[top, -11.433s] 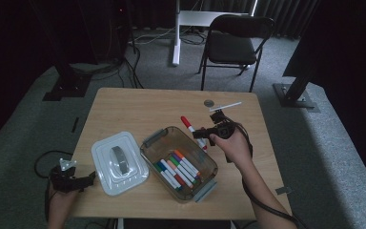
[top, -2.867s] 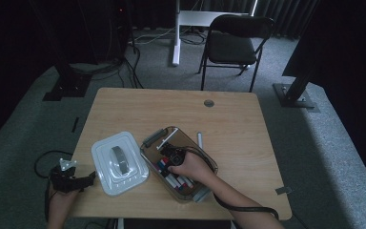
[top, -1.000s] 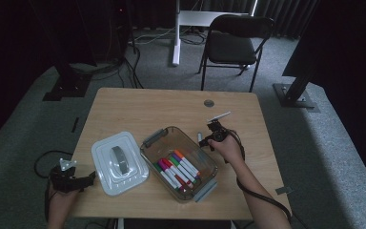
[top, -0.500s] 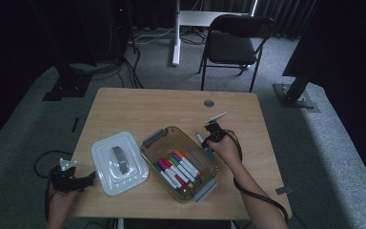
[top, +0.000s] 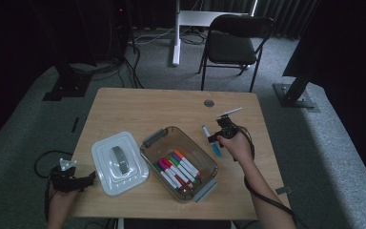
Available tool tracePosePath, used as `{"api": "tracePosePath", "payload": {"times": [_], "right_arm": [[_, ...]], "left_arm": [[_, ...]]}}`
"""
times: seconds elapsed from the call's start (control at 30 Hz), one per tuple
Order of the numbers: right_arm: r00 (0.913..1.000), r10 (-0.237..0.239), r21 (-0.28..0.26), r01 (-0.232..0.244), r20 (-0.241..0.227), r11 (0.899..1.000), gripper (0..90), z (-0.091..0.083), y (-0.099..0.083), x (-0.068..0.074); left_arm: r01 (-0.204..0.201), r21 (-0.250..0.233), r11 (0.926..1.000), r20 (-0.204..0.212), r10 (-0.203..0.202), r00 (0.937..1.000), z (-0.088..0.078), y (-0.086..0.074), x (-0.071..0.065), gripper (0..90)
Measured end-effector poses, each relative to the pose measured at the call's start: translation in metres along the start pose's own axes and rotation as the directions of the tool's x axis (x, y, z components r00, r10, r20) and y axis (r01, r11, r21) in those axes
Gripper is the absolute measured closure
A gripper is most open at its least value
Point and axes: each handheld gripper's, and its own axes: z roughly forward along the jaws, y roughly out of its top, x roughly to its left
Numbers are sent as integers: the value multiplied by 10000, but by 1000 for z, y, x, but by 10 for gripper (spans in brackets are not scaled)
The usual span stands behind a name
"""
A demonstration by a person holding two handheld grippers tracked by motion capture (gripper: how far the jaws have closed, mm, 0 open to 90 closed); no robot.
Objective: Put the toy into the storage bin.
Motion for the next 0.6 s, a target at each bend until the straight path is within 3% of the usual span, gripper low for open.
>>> {"api": "tracePosePath", "payload": {"times": [0.27,0.37,0.6], "right_arm": [[9990,-273,-615,250,-359,9978,764,-35,3,11],[9962,-463,-896,396,-744,9952,764,-50,4,18],[9869,-1161,-1419,998,-1118,9848,764,-79,6,41]], "left_arm": [[-3,2,10000,0,3,10000,0,0,0,5],[-2,1,10000,0,2,10000,0,0,0,4],[-5,3,10000,0,5,10000,0,0,0,4]]}}
